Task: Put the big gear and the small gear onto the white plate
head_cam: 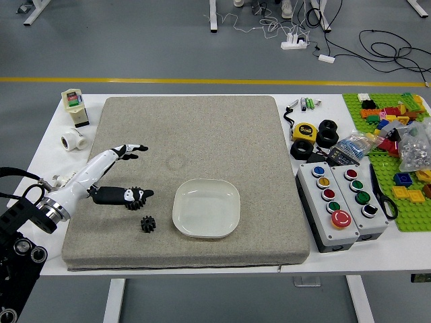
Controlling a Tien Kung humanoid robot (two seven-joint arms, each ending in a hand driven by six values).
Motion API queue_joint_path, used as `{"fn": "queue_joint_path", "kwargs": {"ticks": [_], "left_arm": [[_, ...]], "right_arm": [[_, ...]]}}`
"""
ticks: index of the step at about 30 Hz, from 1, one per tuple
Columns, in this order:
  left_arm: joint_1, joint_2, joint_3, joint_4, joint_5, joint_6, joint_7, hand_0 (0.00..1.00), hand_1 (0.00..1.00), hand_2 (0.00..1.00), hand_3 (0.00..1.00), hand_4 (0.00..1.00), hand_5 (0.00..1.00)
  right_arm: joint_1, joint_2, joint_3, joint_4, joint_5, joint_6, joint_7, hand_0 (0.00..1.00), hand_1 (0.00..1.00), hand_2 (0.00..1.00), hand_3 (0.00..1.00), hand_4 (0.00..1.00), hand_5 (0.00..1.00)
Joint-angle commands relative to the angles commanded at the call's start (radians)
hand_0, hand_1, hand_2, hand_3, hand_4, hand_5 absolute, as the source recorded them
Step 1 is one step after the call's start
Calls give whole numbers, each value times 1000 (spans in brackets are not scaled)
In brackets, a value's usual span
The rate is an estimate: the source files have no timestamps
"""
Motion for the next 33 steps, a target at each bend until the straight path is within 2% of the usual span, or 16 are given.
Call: {"fn": "queue_joint_path", "kwargs": {"ticks": [4,5,6,10,15,17,18,23,24,29,30,33], "left_arm": [[-13,7,15,15,86,2,1,615,704,784,815,866,146],[-19,10,21,21,86,-6,3,615,704,784,815,866,146],[-22,11,23,23,86,-8,3,606,702,779,831,860,102],[-33,22,39,37,86,-39,9,606,702,779,831,860,102],[-37,28,46,47,86,-54,13,607,706,783,838,853,81],[-38,29,47,49,86,-57,14,607,706,783,838,853,81],[-41,30,48,53,86,-58,16,557,682,751,790,807,46],[-46,30,51,69,86,-52,28,557,682,751,790,807,46],[-46,30,51,69,86,-51,29,436,531,584,659,365,2],[-50,32,52,86,86,-42,43,436,531,584,659,365,2],[-50,32,51,89,86,-43,45,390,482,541,623,161,2],[-49,33,49,91,86,-47,49,390,482,541,623,161,2]], "right_arm": [[1,0,-1,0,2,0,0,597,605,694,556,748,678],[2,0,-1,0,1,0,0,597,605,694,556,748,678],[2,0,-1,0,1,0,0,598,606,693,556,748,678],[3,-1,1,0,-3,1,-1,598,606,693,556,748,678],[4,-1,3,0,-4,1,-1,596,607,694,556,748,678],[5,-1,3,0,-4,1,-1,596,607,694,556,748,678],[5,-2,3,0,-5,1,-1,597,607,693,556,748,678],[6,-2,4,0,-7,2,-2,597,607,693,556,748,678],[6,-2,4,0,-7,2,-2,598,607,693,556,748,678],[7,-2,4,0,-7,2,-2,598,607,693,556,748,678],[7,-2,4,0,-8,2,-2,597,607,694,557,748,678],[8,-2,5,0,-9,3,-2,597,607,694,557,748,678]]}}
